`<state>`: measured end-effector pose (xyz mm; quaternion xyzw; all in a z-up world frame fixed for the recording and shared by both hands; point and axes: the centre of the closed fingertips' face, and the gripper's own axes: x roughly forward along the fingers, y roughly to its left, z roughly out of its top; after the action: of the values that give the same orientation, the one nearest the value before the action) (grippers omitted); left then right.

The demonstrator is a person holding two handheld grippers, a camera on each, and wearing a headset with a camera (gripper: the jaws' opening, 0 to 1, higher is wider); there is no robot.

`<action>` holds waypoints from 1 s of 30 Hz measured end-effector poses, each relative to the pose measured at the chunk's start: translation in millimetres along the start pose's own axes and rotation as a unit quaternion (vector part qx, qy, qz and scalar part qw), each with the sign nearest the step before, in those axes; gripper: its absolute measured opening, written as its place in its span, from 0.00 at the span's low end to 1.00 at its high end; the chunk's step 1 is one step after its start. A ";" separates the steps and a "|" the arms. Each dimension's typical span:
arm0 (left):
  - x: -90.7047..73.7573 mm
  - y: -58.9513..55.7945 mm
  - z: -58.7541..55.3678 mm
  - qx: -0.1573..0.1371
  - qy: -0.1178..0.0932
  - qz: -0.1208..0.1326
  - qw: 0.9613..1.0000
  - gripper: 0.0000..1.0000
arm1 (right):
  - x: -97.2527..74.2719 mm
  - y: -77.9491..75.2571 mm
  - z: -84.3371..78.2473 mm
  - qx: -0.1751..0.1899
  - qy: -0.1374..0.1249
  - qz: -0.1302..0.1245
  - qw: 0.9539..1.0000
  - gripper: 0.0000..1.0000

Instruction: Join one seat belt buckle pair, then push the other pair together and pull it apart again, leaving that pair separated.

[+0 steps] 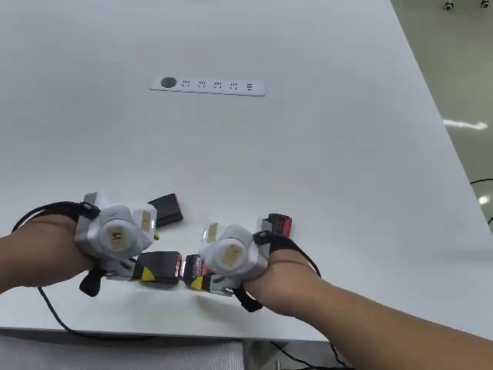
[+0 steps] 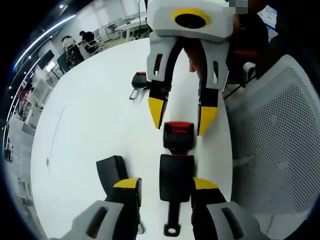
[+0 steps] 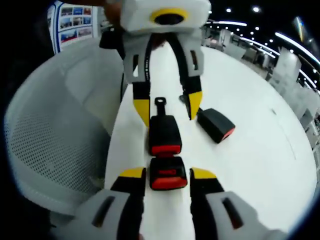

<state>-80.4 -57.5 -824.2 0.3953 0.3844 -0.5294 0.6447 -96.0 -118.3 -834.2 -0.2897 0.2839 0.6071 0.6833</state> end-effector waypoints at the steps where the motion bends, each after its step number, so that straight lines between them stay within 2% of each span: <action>1: -3.4 3.5 0.1 0.003 -0.001 0.002 1.000 0.40 | -4.7 -3.2 2.6 0.006 -0.006 -0.005 1.000 0.35; 4: -6.3 17.7 -3.7 0.004 0.002 0.012 1.000 0.41 | -13.2 -11.0 2.3 0.019 -0.008 -0.014 1.000 0.35; 9: -10.0 47.2 -2.8 -0.025 0.002 0.040 0.999 0.42 | -29.6 -34.9 -8.5 0.015 -0.005 -0.040 0.999 0.35; 12: -6.8 56.1 -3.9 -0.026 0.011 0.041 0.999 0.43 | -41.5 -56.0 -25.4 0.025 0.003 -0.059 0.998 0.36; 13: -5.4 59.0 -4.6 -0.025 0.013 0.040 0.999 0.45 | -43.1 -58.6 -27.8 0.025 0.004 -0.062 0.998 0.36; 15: -2.3 66.6 -3.5 -0.025 0.011 0.039 0.999 0.45 | -50.0 -70.6 -42.9 0.036 0.018 -0.077 0.996 0.37; 18: 3.8 77.2 -5.1 -0.028 0.017 0.037 0.999 0.46 | -58.7 -84.4 -62.1 0.046 0.030 -0.089 0.995 0.37; 23: 18.1 83.2 -12.0 -0.028 0.032 0.017 0.999 0.47 | -67.0 -96.0 -79.1 0.051 0.042 -0.101 0.993 0.38; 24: 23.3 82.9 -14.0 -0.031 0.036 0.012 0.999 0.47 | -64.9 -96.8 -86.0 0.052 0.047 -0.100 0.992 0.38; 28: 35.8 83.1 -15.1 -0.021 0.047 0.005 0.999 0.48 | -59.1 -94.6 -96.8 0.048 0.063 -0.093 0.992 0.39; 30: 38.3 82.3 -14.3 -0.023 0.045 -0.003 0.999 0.46 | -57.3 -96.1 -99.8 0.046 0.066 -0.092 0.993 0.40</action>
<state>5.3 -48.5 -856.3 0.4024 0.4263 -0.5045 0.6339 -9.9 -239.5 -853.9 -0.3221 0.3281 0.5076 0.7287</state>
